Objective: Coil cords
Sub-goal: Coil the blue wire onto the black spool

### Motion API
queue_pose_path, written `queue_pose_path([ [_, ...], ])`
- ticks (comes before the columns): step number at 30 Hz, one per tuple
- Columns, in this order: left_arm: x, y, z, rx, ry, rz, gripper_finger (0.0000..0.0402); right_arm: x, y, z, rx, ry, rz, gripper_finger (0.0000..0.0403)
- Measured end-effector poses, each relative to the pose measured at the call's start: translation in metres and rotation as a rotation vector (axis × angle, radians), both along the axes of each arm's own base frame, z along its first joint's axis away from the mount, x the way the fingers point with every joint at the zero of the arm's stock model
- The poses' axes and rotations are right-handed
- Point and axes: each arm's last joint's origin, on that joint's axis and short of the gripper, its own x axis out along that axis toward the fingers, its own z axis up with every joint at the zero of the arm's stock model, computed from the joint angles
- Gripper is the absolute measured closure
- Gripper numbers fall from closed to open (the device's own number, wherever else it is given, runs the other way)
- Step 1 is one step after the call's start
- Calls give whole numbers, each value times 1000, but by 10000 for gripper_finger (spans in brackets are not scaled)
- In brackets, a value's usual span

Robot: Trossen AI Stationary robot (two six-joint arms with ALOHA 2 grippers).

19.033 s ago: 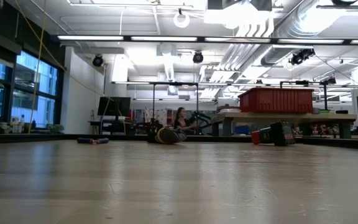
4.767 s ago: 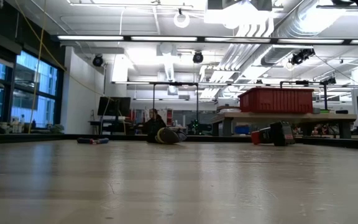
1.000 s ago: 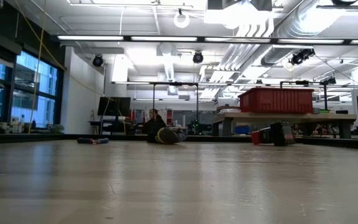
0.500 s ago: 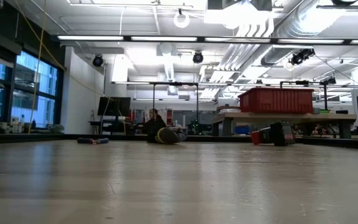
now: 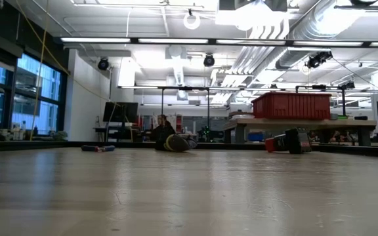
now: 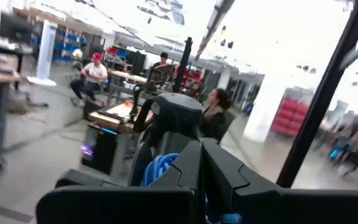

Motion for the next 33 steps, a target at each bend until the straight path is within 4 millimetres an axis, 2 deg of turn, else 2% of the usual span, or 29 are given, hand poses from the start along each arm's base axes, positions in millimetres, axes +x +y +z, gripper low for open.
queue_pose_path([
  [4, 8, 0, -2, -114, -15, -15, 396, 0, 2, 2, 40, -17, 2, 402],
  [7, 16, 1, -6, -188, -11, 25, 397, 1, 1, 2, 113, -10, -36, 386],
  [11, 21, 4, -15, -224, 52, 157, 399, 2, 0, -3, 153, 36, -102, 326],
  [15, 19, 11, -29, -202, 192, 255, 400, 1, 0, -14, 88, 139, -180, 252],
  [19, 5, 15, -33, -182, 271, 344, 400, 2, -2, -28, 55, 240, -200, 203],
  [23, -12, 18, -31, -143, 287, 433, 401, 9, -5, -50, 62, 335, -207, 194],
  [27, -22, 19, -39, -137, 317, 462, 401, 18, -7, -77, 61, 435, -205, 196],
  [30, -37, 21, -50, -166, 327, 495, 401, 23, -8, -96, 65, 498, -198, 201],
  [33, -49, 20, -72, -222, 322, 517, 401, 25, -12, -117, 88, 571, -197, 203],
])
